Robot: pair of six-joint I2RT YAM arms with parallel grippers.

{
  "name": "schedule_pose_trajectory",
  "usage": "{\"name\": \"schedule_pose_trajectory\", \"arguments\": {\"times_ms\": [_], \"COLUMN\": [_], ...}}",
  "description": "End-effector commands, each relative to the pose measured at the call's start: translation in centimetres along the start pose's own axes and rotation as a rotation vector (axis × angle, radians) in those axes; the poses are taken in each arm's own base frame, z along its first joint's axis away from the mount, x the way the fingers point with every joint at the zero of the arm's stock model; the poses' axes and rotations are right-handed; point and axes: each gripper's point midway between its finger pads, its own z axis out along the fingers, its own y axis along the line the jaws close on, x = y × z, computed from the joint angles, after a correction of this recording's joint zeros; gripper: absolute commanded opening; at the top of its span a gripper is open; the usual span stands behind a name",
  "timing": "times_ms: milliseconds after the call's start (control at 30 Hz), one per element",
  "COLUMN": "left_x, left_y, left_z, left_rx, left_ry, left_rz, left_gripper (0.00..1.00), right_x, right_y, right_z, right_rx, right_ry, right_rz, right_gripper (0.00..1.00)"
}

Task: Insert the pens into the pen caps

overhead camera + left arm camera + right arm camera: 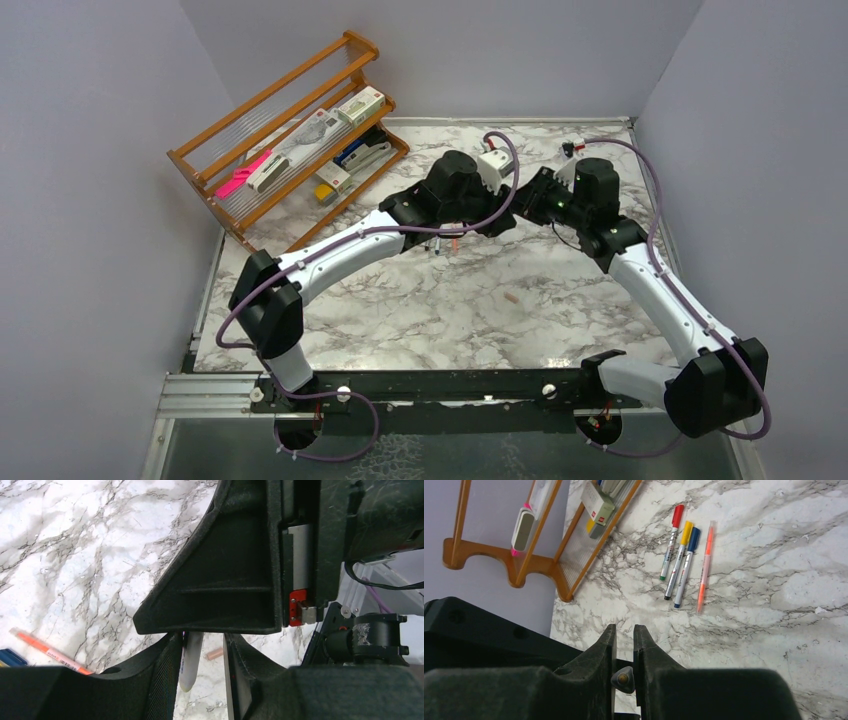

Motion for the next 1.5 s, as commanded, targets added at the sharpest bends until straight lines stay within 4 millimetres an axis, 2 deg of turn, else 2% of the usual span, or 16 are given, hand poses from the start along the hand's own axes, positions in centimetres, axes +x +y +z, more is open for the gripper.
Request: {"name": "schedule_pose_trajectory", "arguments": {"times_ms": [0,200,267,333,633,700,800,833,867,967,1100,1333,1367,1467], "left_x": [1.0,1.2,1.0,1.8,3.1,3.0,2.7,2.9,2.1,1.6,1.1,-2.1,-2.4,-3.2], "left_y": [-0.8,-1.0,-1.1,-0.7,-0.2,-0.3,-0.1,0.2,0.1,0.4,0.2,-1.3,-1.5,-1.8], "left_z": [0.6,0.5,0.5,1.3,1.9,1.6,1.1,1.1,0.4,-0.3,-0.5,-0.8,-0.8,-1.0], "left_rx": [0.053,0.064,0.068,0.063,0.055,0.052,0.030,0.015,0.006,-0.021,-0.015,0.040,0.046,0.054], "left_ry": [0.030,0.039,0.036,0.058,0.081,0.076,0.062,0.067,0.047,0.030,0.015,-0.079,-0.089,-0.119], "left_rz": [0.015,0.016,0.014,0.004,-0.046,-0.053,-0.056,-0.057,-0.049,-0.039,-0.036,-0.036,-0.035,-0.036], "left_gripper": [0.35,0.26,0.14,0.00,0.00,0.20,0.56,0.61,0.65,0.66,0.59,0.59,0.58,0.46], "right_x": [-1.5,-1.9,-1.9,-1.8,-2.2,-2.7,-3.5,-3.8,-4.1,-4.7,-4.3,-3.2,-3.1,-2.8], "right_y": [3.1,3.9,4.2,4.3,4.9,4.8,4.6,4.6,4.4,4.6,5.2,4.2,4.1,4.4], "right_z": [-1.0,-1.2,-1.2,-1.2,-1.8,-2.0,-2.3,-2.4,-2.5,-2.8,-2.7,-2.5,-2.5,-2.4], "right_rx": [-0.109,-0.137,-0.153,-0.158,-0.176,-0.158,-0.123,-0.112,-0.099,-0.089,-0.131,-0.116,-0.118,-0.137], "right_ry": [-0.046,-0.048,-0.046,-0.043,-0.066,-0.087,-0.117,-0.128,-0.138,-0.162,-0.140,-0.119,-0.114,-0.107], "right_rz": [-0.032,-0.035,-0.039,-0.039,-0.052,-0.065,-0.093,-0.103,-0.111,-0.128,-0.133,-0.138,-0.133,-0.119], "right_gripper": [0.01,0.01,0.01,0.01,0.01,0.01,0.01,0.01,0.01,0.01,0.01,0.01,0.01,0.01]}}
